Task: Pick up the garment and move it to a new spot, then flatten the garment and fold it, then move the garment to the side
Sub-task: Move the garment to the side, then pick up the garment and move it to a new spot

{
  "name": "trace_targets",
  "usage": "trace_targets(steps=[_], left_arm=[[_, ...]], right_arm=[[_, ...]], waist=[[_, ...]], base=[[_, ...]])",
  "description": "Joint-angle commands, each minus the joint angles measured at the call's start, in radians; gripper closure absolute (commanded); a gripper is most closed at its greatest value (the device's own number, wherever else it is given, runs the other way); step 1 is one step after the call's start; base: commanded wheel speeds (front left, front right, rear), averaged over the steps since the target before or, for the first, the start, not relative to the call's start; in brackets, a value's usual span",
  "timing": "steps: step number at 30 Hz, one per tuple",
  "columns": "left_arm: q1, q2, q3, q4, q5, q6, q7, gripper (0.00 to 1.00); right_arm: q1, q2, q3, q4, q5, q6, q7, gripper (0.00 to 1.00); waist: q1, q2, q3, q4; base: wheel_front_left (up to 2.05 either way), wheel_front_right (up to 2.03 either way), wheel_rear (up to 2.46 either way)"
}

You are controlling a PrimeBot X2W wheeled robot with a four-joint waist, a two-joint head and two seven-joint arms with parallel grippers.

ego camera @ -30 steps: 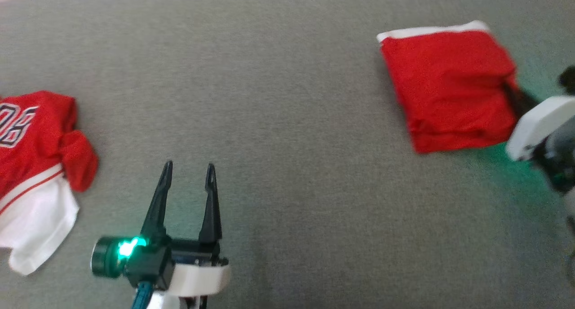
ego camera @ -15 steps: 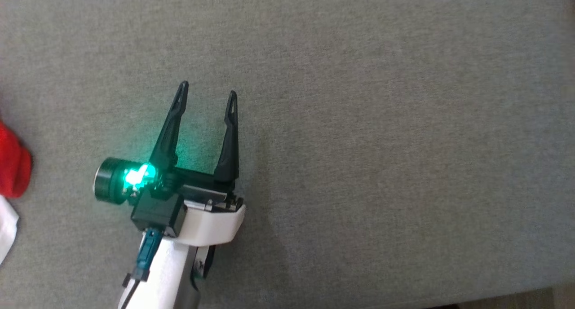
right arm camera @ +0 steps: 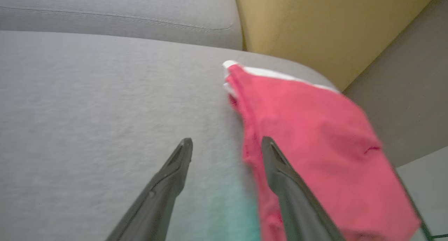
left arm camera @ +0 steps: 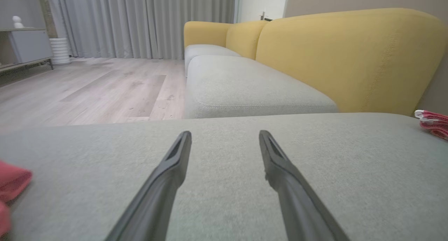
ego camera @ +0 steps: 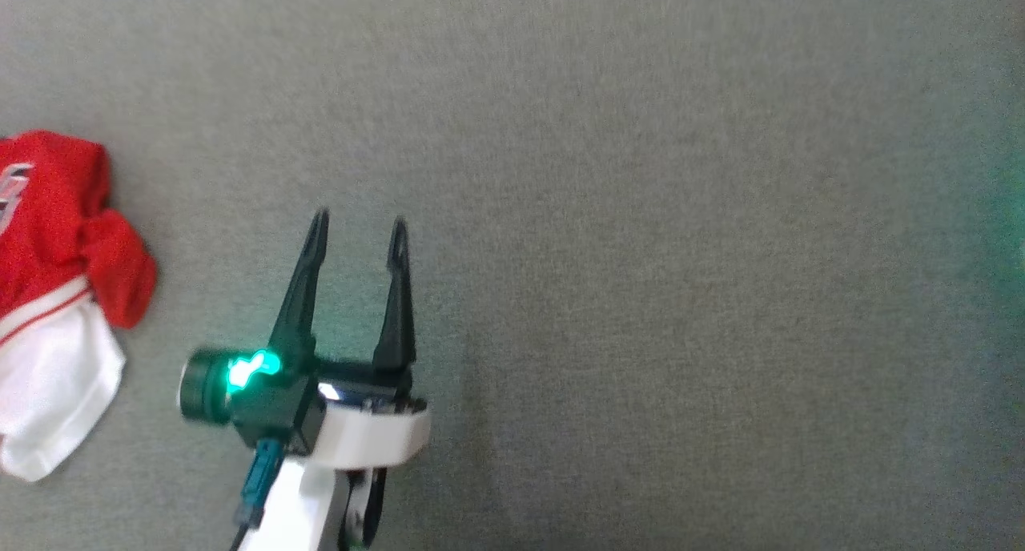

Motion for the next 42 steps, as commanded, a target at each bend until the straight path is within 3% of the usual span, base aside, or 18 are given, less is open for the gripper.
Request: trace_targets(steps=[1, 6, 7, 14, 18, 22, 24, 30, 42], left_arm=[[0.032, 0.003, 0.039, -0.012, -0.017, 0.012, -0.005, 0.0], [0.108, 0.003, 0.065, 0.037, -0.052, 0.02, -0.005, 0.0], [0.108, 0.003, 0.065, 0.037, -0.052, 0.02, -0.005, 0.0], [0.185, 0.003, 0.094, 0.09, -0.015, 0.001, -0.005, 0.0], [0.22, 0.003, 0.122, 0.075, -0.002, 0.004, -0.005, 0.0], [0.267, 0.003, 0.13, 0.086, 0.009, -0.005, -0.005, 0.0], [0.28, 0.01, 0.128, 0.099, 0.048, -0.001, -0.005, 0.0], [0.321, 0.008, 0.166, 0.104, 0.055, 0.022, -0.005, 0.0], [0.351, 0.004, 0.207, 0.094, 0.048, 0.024, -0.005, 0.0]], right_arm=[[0.059, 0.024, 0.022, -0.034, -0.005, -0.001, -0.029, 0.0], [0.184, 0.201, 0.099, -0.04, 0.014, -0.001, -0.129, 0.0], [0.184, 0.201, 0.099, -0.04, 0.014, -0.001, -0.129, 0.0], [0.338, 0.369, 0.17, -0.041, 0.007, -0.001, -0.296, 0.0], [0.417, 0.442, 0.108, -0.211, -0.045, -0.001, -0.302, 0.0], [0.576, 0.486, 0.032, -0.435, -0.115, -0.001, -0.303, 0.0], [0.63, 0.5, -0.005, -0.485, -0.129, -0.001, -0.303, 0.0], [0.716, 0.513, 0.028, -0.496, -0.164, -0.001, -0.303, 0.0], [0.726, 0.515, 0.061, -0.501, -0.171, -0.001, -0.303, 0.0]], waist=[[0.0001, 0.0, -0.119, 0.025], [0.0001, 0.0, -0.262, 0.044], [0.0001, 0.0, -0.262, 0.044], [0.0001, 0.0, -0.407, 0.061], [0.0001, 0.0, -0.439, 0.058], [0.0001, 0.0, -0.488, 0.079], [0.0001, 0.0, -0.507, 0.081], [0.0001, 0.0, -0.547, 0.065], [0.0001, 0.0, -0.564, 0.028]], base=[[0.0, 0.0, 0.0], [0.0, 0.0, 0.0], [0.0, 0.0, 0.0], [0.0, 0.0, 0.0], [0.0, 0.0, 0.0], [0.0, 0.0, 0.0], [0.0, 0.0, 0.0], [0.0, 0.0, 0.0], [0.0, 0.0, 0.0]])
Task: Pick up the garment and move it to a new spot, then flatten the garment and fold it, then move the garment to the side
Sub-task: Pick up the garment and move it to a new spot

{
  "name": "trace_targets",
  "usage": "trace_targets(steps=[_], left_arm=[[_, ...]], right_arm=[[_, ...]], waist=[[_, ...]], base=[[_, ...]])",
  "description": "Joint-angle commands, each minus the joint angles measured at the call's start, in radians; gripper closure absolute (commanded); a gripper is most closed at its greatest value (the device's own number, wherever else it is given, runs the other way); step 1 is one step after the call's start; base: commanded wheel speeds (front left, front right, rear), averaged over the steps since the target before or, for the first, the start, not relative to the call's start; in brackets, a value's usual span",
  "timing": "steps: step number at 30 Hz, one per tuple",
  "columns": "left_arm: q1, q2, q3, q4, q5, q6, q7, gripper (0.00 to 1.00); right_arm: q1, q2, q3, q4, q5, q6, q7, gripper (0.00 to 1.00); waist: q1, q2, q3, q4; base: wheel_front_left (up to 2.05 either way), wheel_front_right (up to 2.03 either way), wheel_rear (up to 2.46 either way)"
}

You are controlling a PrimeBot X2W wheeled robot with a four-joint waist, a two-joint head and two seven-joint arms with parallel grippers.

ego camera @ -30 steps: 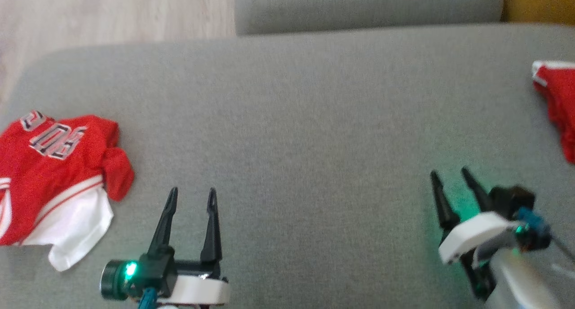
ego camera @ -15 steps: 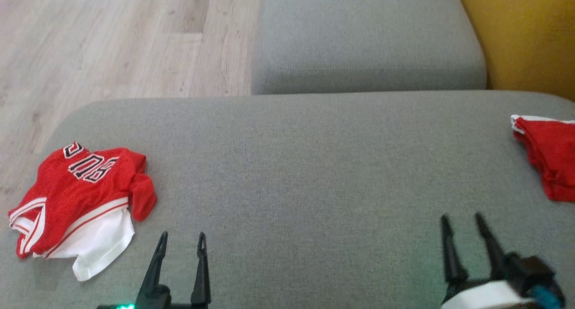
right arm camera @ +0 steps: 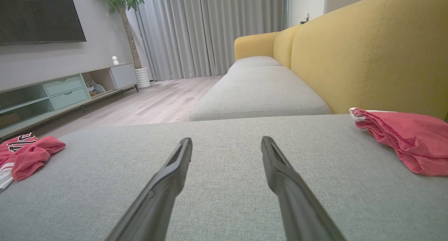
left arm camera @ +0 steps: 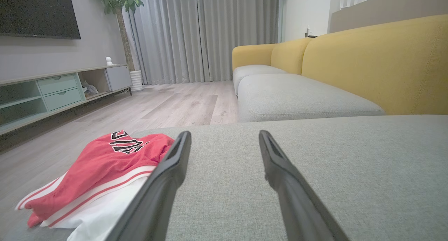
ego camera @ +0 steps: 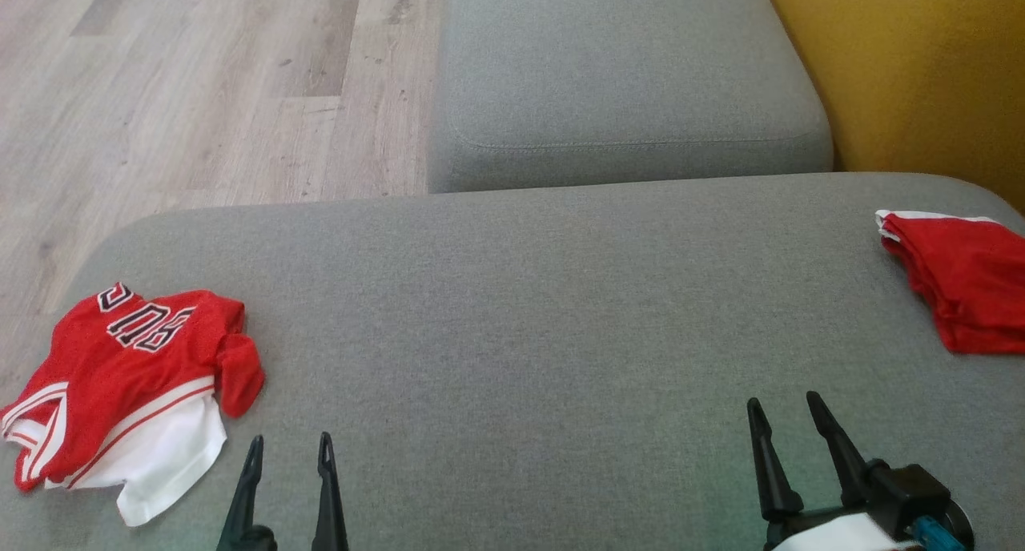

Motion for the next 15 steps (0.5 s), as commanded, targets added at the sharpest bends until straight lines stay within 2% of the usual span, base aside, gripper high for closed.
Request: trace_targets(steps=[1, 15], left_arm=[[-0.033, -0.004, 0.039, -0.035, -0.004, 0.001, -0.005, 0.0], [-0.015, -0.005, 0.037, -0.03, 0.013, -0.013, -0.005, 0.0]], right_arm=[[-0.036, -0.008, 0.025, -0.035, 0.0, -0.001, -0.011, 0.0], [-0.017, -0.007, 0.023, -0.035, 0.006, -0.001, -0.011, 0.0]], waist=[[0.0001, -0.0001, -0.002, -0.002], [0.0001, -0.0001, -0.011, 0.003]], base=[[0.0, 0.0, 0.0], [0.0, 0.0, 0.0]])
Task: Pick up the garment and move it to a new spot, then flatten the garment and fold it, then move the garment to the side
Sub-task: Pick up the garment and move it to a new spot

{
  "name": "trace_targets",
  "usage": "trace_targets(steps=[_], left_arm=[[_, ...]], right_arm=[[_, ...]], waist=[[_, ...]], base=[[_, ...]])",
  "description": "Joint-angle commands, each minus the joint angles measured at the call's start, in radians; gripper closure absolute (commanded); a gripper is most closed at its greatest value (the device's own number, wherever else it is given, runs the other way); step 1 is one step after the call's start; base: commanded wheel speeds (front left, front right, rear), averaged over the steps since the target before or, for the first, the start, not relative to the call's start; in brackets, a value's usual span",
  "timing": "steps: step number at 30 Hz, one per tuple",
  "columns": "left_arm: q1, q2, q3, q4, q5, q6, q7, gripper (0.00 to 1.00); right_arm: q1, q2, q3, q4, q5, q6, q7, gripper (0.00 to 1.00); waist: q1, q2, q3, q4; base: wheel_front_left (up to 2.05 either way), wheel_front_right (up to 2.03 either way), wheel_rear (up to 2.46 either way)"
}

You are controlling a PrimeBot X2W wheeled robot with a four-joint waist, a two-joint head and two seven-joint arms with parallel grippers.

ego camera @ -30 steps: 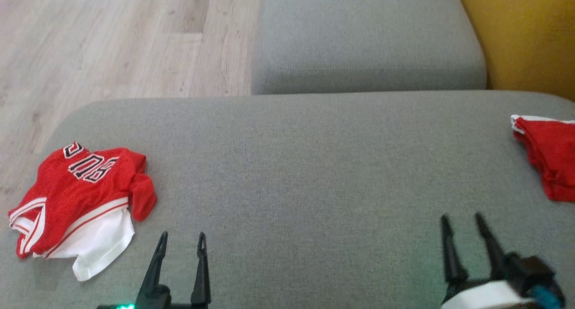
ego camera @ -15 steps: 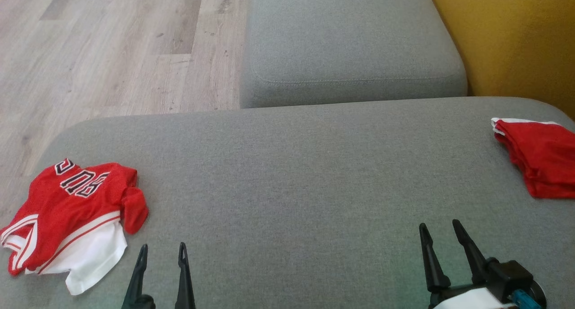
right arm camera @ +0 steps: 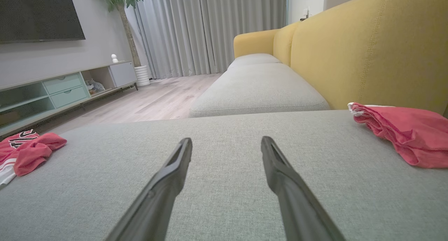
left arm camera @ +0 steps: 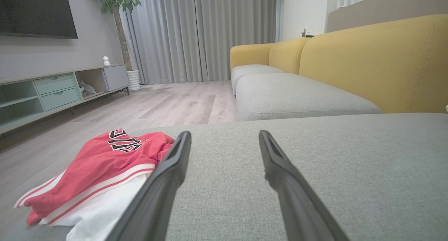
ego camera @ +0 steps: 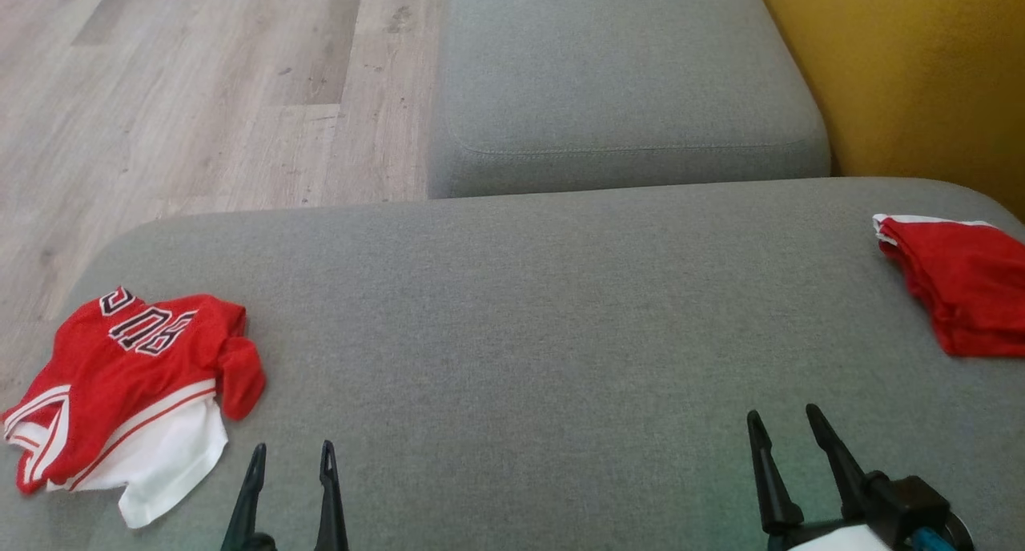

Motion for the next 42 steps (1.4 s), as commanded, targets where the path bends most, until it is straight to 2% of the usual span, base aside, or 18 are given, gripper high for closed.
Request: trace_targets(steps=[1, 8, 20, 23, 27, 31, 35, 39, 42], left_arm=[[-0.027, -0.004, 0.037, -0.031, 0.01, -0.001, -0.005, 0.0], [-0.03, -0.004, 0.041, -0.028, 0.019, -0.007, -0.005, 0.0], [-0.028, 0.006, 0.093, -0.04, 0.024, -0.006, -0.005, 0.0], [-0.029, 0.004, 0.117, -0.063, 0.016, 0.01, -0.005, 0.0], [-0.032, 0.0, 0.143, -0.091, 0.001, 0.033, -0.005, 0.0], [-0.067, 0.005, 0.176, -0.109, 0.007, 0.034, -0.005, 0.0], [-0.163, 0.041, 0.199, -0.109, 0.009, -0.001, -0.005, 0.0], [-0.282, 0.063, 0.207, -0.078, 0.005, -0.033, -0.005, 0.0], [-0.419, 0.092, 0.203, 0.017, 0.019, -0.053, -0.005, 0.0]], right_arm=[[-0.038, -0.007, 0.018, -0.036, 0.007, -0.001, -0.011, 0.0], [-0.024, -0.007, 0.02, -0.037, 0.012, -0.001, -0.011, 0.0], [-0.04, -0.007, 0.056, -0.054, 0.038, -0.001, -0.011, 0.0], [-0.077, -0.007, 0.084, -0.05, 0.019, -0.001, -0.011, 0.0], [-0.121, -0.007, 0.103, -0.043, 0.012, -0.001, -0.011, 0.0], [-0.135, -0.007, 0.106, -0.044, -0.005, -0.001, -0.011, 0.0], [-0.117, -0.012, 0.067, -0.064, -0.013, -0.001, -0.011, 0.0], [-0.112, -0.057, 0.054, -0.084, -0.027, -0.001, -0.011, 0.0], [-0.123, -0.123, 0.044, -0.109, -0.04, -0.001, -0.011, 0.0]], waist=[[0.0, 0.0, 0.0, 0.005], [0.0, 0.0, 0.003, 0.082], [0.0, 0.0, 0.035, 0.386], [0.0, 0.0, 0.072, 0.425], [0.0, 0.0, 0.112, 0.459], [0.0, 0.0, 0.137, 0.478], [0.0, 0.0, 0.181, 0.488], [0.0, 0.0, 0.243, 0.476], [0.0, 0.0, 0.323, 0.451]], base=[[0.0, 0.0, 0.0], [0.0, 0.0, 0.0], [0.0, 0.0, 0.0], [0.0, 0.0, 0.0], [0.0, 0.0, 0.0], [0.0, 0.0, 0.0], [0.0, 0.0, 0.0], [0.0, 0.0, 0.0], [0.0, 0.0, 0.0]])
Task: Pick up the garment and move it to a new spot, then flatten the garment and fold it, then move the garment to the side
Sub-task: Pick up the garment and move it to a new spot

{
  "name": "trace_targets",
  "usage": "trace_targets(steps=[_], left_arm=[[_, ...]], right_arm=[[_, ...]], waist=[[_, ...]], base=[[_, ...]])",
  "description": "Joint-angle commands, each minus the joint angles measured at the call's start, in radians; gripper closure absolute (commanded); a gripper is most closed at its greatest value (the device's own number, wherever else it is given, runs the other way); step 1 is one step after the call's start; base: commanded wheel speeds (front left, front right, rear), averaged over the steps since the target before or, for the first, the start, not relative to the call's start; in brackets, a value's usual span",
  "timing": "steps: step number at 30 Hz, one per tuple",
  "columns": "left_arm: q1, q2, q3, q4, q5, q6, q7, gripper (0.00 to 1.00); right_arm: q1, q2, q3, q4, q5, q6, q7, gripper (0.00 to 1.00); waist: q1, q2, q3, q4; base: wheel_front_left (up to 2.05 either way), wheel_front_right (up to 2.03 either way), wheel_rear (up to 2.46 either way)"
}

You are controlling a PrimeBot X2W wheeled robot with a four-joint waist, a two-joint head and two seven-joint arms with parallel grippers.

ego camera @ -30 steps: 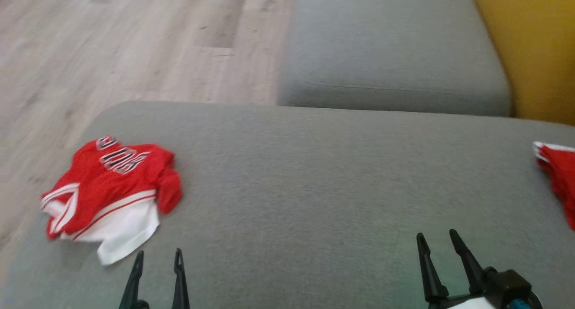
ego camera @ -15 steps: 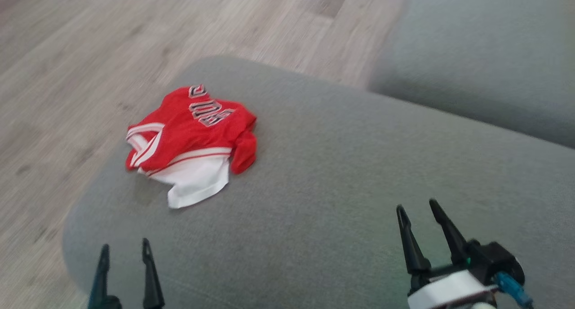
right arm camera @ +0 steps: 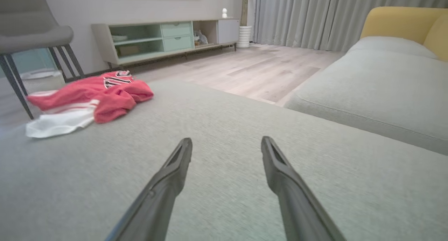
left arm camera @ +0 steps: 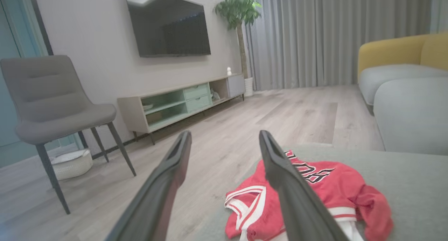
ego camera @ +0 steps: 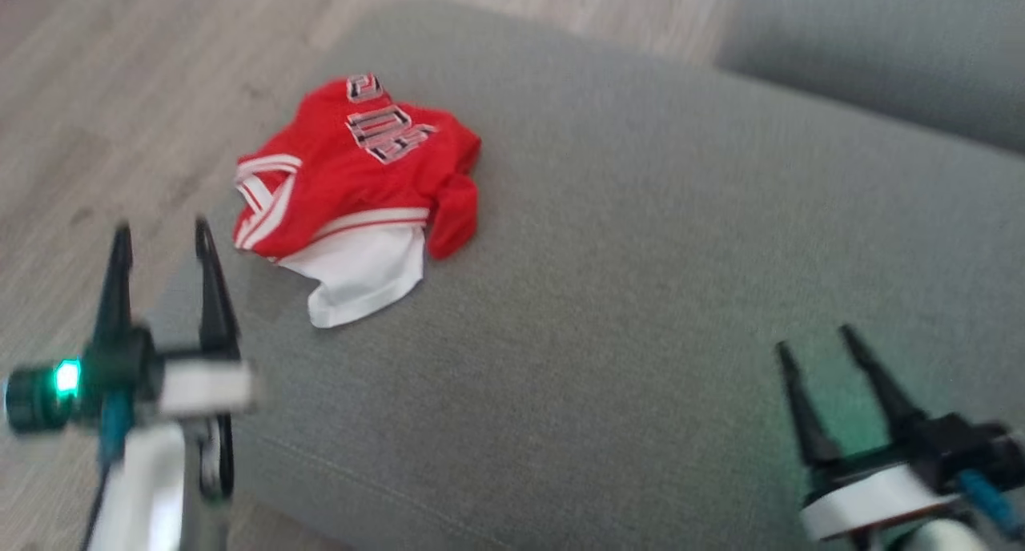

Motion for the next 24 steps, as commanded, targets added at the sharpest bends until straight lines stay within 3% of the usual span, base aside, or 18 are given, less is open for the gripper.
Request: trace_targets(steps=[1, 6, 10, 16, 17, 18, 24], left_arm=[[-0.085, 0.023, 0.034, 0.019, 0.005, 0.0, -0.005, 0.0], [-0.364, 0.035, 0.037, 0.365, -0.024, -0.012, 0.075, 0.0], [-0.537, 0.029, 0.056, 0.624, -0.105, -0.085, 0.236, 0.0], [-0.66, 0.055, 0.066, 0.889, -0.148, -0.128, 0.377, 0.0], [-0.675, 0.065, 0.062, 0.929, -0.147, -0.134, 0.363, 0.24], [-0.682, 0.068, 0.066, 0.938, -0.152, -0.133, 0.338, 0.97], [-0.723, 0.099, 0.056, 0.945, -0.154, -0.17, 0.152, 1.0]], right_arm=[[-0.04, -0.041, 0.009, -0.04, -0.01, -0.001, -0.011, 0.0], [-0.067, -0.141, -0.012, -0.082, -0.021, -0.001, -0.011, 0.0], [-0.086, -0.194, -0.019, -0.107, -0.023, -0.001, -0.011, 0.0], [-0.098, -0.233, -0.026, -0.128, -0.022, -0.001, -0.011, 0.0], [-0.095, -0.236, -0.035, -0.132, -0.022, -0.001, -0.011, 0.0], [-0.092, -0.237, -0.04, -0.133, -0.023, -0.001, -0.011, 0.0], [-0.094, -0.21, -0.033, -0.119, -0.022, -0.001, -0.011, 0.0]], waist=[[-0.0002, 0.0, 0.092, -0.032], [-0.0002, 0.0, 0.198, -0.067], [-0.0002, 0.0, 0.257, -0.097], [-0.0002, 0.0, 0.312, -0.142], [-0.0002, 0.0, 0.321, -0.151], [-0.0002, 0.0, 0.324, -0.153], [-0.0002, 0.0, 0.288, -0.165]], base=[[0.0, 0.0, 0.0], [0.0, 0.0, 0.0], [0.0, 0.0, 0.0], [0.0, 0.0, 0.0], [0.0, 0.0, 0.0], [0.0, 0.0, 0.0], [0.0, 0.0, 0.0]])
